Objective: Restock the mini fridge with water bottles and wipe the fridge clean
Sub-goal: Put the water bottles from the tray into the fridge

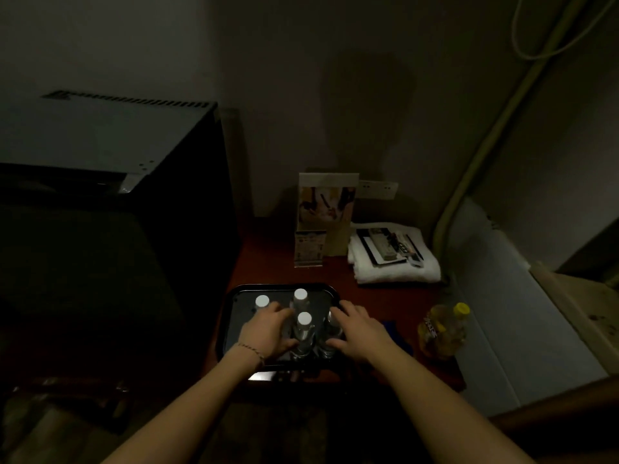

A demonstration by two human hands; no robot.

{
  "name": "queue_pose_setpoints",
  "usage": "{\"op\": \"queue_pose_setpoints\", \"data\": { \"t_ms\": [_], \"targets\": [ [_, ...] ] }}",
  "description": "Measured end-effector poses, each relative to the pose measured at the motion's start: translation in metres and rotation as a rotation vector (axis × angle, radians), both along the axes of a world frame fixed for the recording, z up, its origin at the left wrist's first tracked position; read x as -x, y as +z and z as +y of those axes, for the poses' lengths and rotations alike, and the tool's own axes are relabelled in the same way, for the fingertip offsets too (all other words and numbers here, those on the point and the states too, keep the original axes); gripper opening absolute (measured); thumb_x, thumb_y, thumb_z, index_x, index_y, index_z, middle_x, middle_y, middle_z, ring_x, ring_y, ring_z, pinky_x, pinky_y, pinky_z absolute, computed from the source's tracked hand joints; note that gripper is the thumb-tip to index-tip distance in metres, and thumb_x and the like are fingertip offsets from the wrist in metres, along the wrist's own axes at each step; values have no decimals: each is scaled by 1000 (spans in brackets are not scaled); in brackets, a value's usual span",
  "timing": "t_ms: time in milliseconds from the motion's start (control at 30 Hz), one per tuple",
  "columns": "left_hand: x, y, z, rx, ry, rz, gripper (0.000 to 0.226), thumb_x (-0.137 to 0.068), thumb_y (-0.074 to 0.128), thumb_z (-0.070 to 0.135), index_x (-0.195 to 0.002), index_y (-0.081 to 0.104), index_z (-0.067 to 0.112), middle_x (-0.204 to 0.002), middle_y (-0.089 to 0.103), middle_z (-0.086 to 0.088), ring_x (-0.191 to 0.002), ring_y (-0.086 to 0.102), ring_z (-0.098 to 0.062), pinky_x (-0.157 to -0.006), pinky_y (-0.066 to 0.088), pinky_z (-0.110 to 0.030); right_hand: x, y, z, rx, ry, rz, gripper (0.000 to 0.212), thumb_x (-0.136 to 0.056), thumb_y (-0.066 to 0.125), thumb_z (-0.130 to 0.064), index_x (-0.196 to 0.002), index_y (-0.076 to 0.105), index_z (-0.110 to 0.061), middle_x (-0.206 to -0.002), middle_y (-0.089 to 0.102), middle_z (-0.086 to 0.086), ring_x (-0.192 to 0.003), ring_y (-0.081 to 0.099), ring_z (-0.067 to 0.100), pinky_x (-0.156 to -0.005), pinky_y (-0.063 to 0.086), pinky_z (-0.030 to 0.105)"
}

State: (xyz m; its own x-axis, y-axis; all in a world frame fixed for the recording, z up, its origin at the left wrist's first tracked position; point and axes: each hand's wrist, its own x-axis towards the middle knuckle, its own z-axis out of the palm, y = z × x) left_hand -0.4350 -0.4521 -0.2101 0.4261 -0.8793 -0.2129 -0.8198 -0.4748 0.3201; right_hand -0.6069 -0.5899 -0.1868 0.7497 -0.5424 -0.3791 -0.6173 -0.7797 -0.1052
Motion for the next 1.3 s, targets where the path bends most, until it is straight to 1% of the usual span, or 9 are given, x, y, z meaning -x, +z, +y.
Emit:
{"op": "queue_pose_setpoints", "data": {
  "t_ms": [167,367,500,600,700,800,900,1100,1300],
  "targets": [
    [-26,33,50,35,104,-56,74,-80,69,61,-144,41,37,-141,43,8,-129,45,-17,-99,50,-41,-21,22,21,40,105,7,82,-93,56,-56,-157,14,-27,-165,8,4,-148,16,32,-108,40,50],
    [-100,124,158,95,319,-97,79,-77,68,67,-143,45,30,-136,45,3,-125,49,-18,-97,51,-38,-62,55,67,89,237,-76,83,-93,54,-59,-157,16,-24,-165,7,4,-148,16,33,-111,36,50],
    [-143,176,216,123,533,-200,87,-72,70,70,-143,45,27,-140,46,-1,-123,52,-20,-97,52,-39,-105,104,116,133,374,-198,82,-94,54,-58,-158,14,-25,-166,7,4,-150,14,32,-112,35,50],
    [-173,204,244,167,616,-302,93,-70,74,68,-145,42,23,-143,43,-6,-127,49,-25,-100,51,-43,-143,146,157,146,438,-288,81,-94,54,-58,-158,15,-26,-166,8,3,-150,14,32,-113,35,50],
    [-210,230,266,191,611,-385,106,-65,76,70,-149,35,21,-150,35,-8,-134,39,-29,-103,48,-47,-178,181,197,178,472,-355,81,-93,56,-58,-157,18,-26,-166,11,4,-150,15,31,-114,35,51],
    [-252,248,279,186,556,-414,122,-56,78,75,-152,27,19,-157,22,-9,-144,24,-31,-111,40,-52,-218,210,235,263,468,-466,78,-93,58,-56,-156,24,-25,-165,15,4,-151,15,30,-115,34,50],
    [-294,255,290,131,483,-416,135,-51,76,80,-155,19,17,-161,14,-10,-149,12,-31,-117,30,-52,-260,228,264,349,426,-532,77,-92,57,-58,-155,27,-25,-165,14,5,-152,10,29,-120,26,50],
    [-348,241,296,42,326,-343,138,-51,75,81,-157,12,20,-164,11,-5,-151,9,-26,-118,29,-50,-317,223,285,265,201,-393,88,-91,55,-63,-159,16,-23,-167,2,7,-153,0,31,-123,14,54],
    [-352,227,300,146,276,-330,130,-57,77,75,-156,14,20,-162,13,-7,-151,10,-27,-115,34,-51,-322,206,297,255,156,-321,92,-92,54,-62,-160,9,-21,-167,-8,7,-153,-9,30,-123,8,54]
  ]
}}
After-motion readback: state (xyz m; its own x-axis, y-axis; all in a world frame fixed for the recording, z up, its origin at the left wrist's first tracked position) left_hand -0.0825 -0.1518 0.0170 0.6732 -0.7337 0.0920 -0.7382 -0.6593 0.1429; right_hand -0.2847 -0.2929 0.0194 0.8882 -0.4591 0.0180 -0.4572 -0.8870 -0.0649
